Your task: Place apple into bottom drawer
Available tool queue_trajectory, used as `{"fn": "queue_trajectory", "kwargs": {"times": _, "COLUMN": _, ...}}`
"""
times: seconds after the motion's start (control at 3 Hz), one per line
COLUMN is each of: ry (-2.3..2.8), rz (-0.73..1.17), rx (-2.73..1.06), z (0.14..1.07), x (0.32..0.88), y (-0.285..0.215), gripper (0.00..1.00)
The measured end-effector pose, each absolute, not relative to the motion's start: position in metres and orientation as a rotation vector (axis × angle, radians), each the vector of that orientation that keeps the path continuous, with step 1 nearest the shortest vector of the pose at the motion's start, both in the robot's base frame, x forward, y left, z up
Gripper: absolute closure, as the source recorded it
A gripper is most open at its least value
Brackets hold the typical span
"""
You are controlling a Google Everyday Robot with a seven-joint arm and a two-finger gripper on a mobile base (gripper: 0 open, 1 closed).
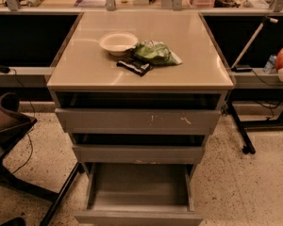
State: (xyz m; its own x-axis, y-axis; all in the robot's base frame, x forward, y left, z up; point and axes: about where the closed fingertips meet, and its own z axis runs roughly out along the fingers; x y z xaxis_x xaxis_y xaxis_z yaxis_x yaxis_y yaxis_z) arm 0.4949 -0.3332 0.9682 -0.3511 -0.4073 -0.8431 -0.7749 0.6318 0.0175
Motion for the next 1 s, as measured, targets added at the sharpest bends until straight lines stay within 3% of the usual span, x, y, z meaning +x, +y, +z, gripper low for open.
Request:
{"fn": "queue_trajectory", "kwargs": {"times": 0.33, "ry": 1.966, "rz": 0.537, "rx": -0.925, "z": 0.956, "x": 0.486, "y": -0.319, "gripper": 1.00}}
{"fn": "queue_trajectory", "kwargs": {"times": 1.0, "ry": 1.733, "rz": 0.459, "rx": -0.971, "z": 0.961, "x": 0.421, "y": -0.235, "gripper": 1.00}}
